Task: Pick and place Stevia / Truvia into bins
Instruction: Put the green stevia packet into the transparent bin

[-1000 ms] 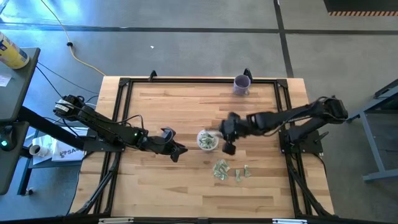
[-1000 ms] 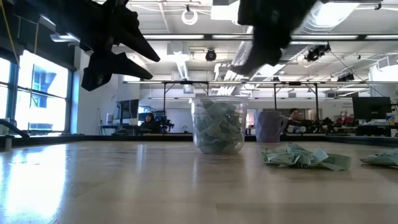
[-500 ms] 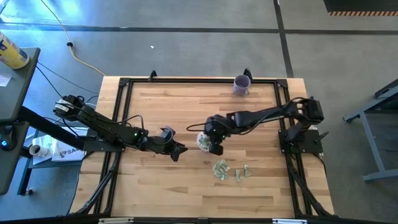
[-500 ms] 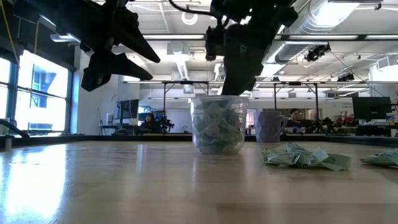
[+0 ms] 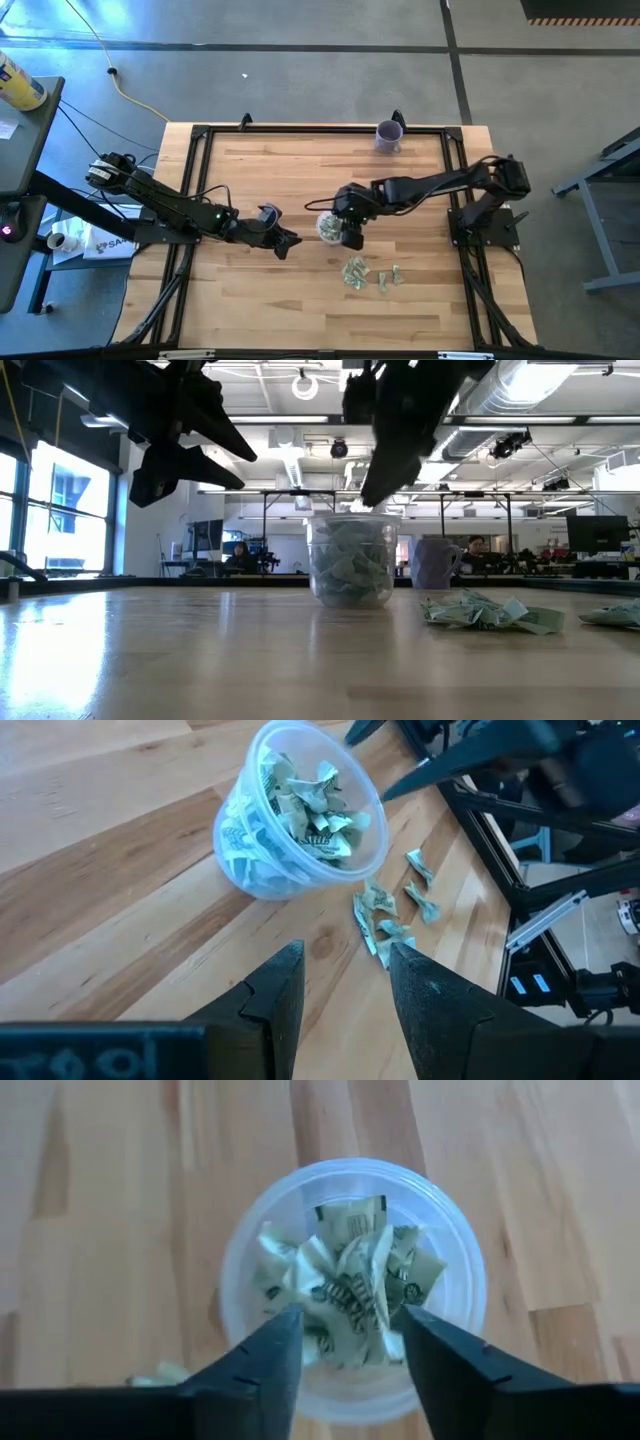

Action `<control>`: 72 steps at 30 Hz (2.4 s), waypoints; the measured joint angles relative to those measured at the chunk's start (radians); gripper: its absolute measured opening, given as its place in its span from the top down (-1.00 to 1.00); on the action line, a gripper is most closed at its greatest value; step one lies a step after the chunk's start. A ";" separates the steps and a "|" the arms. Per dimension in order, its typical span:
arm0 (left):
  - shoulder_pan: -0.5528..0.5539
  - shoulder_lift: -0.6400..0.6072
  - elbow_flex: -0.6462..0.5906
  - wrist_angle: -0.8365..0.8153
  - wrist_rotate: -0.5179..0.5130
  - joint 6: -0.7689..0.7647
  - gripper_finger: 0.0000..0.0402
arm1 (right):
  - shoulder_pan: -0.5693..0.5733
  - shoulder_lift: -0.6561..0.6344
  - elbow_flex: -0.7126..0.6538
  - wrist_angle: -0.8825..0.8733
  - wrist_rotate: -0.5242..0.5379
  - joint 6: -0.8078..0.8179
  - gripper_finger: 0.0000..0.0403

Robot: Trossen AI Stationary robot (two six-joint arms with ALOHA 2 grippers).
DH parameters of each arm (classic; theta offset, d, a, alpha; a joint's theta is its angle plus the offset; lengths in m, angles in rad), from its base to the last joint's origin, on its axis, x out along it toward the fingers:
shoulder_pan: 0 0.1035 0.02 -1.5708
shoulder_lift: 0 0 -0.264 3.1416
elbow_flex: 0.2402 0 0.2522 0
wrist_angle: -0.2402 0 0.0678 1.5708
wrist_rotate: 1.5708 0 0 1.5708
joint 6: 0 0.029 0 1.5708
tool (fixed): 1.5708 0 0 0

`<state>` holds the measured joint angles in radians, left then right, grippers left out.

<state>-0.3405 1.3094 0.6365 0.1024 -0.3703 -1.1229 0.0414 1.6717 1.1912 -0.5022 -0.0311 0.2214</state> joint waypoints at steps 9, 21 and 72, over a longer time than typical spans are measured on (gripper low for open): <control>0.000 0.000 0.000 0.000 0.002 0.019 0.10 | 0.127 -0.086 -0.060 -0.282 0.003 -0.090 -0.13; 0.000 0.000 0.000 0.000 0.051 0.018 0.10 | 0.408 -0.086 -0.226 -0.322 -0.057 -0.007 -0.12; 0.000 0.000 0.000 0.000 0.042 0.021 0.10 | 0.357 0.098 -0.222 -0.250 -0.047 -0.493 0.61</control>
<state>-0.3408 1.3094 0.6365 0.1024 -0.3278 -1.1015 0.3981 1.7700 0.9691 -0.7525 -0.0778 -0.2720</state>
